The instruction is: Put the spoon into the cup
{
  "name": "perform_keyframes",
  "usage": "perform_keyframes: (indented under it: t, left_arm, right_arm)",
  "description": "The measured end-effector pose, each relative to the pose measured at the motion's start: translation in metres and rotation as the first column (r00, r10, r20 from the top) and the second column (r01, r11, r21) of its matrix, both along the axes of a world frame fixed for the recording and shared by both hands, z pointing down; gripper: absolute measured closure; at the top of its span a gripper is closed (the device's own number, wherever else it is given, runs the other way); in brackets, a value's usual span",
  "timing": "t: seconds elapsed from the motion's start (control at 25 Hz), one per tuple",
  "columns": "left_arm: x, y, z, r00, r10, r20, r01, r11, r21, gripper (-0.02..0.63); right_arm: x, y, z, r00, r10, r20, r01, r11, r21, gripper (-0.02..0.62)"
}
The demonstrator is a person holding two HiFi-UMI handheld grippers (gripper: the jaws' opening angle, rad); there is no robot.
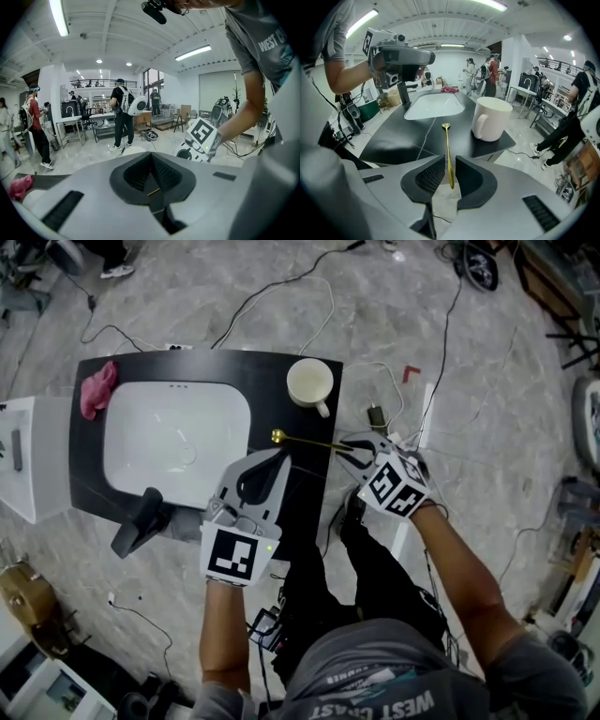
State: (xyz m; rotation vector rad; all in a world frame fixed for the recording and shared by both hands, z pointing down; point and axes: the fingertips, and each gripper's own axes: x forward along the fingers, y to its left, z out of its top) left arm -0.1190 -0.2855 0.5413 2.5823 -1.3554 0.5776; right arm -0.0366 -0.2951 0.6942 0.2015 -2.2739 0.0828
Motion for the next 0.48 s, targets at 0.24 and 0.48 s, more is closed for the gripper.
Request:
perform_keyframes:
  t: [0.24, 0.48]
  left_arm:
    - [-0.003, 0.0, 0.017, 1.0, -0.01, -0.007, 0.01, 1.0, -0.026, 0.603]
    - [-0.004, 0.001, 0.025, 1.0, -0.016, -0.015, 0.015, 0.999, -0.04, 0.603]
  right_arm:
    - [-0.001, 0.002, 0.023, 1.0, -0.014, -0.023, 0.014, 1.0, -0.018, 0.503]
    - [-0.001, 0.002, 0.041, 0.998, -0.028, -0.058, 0.027, 0.999, -0.022, 0.503]
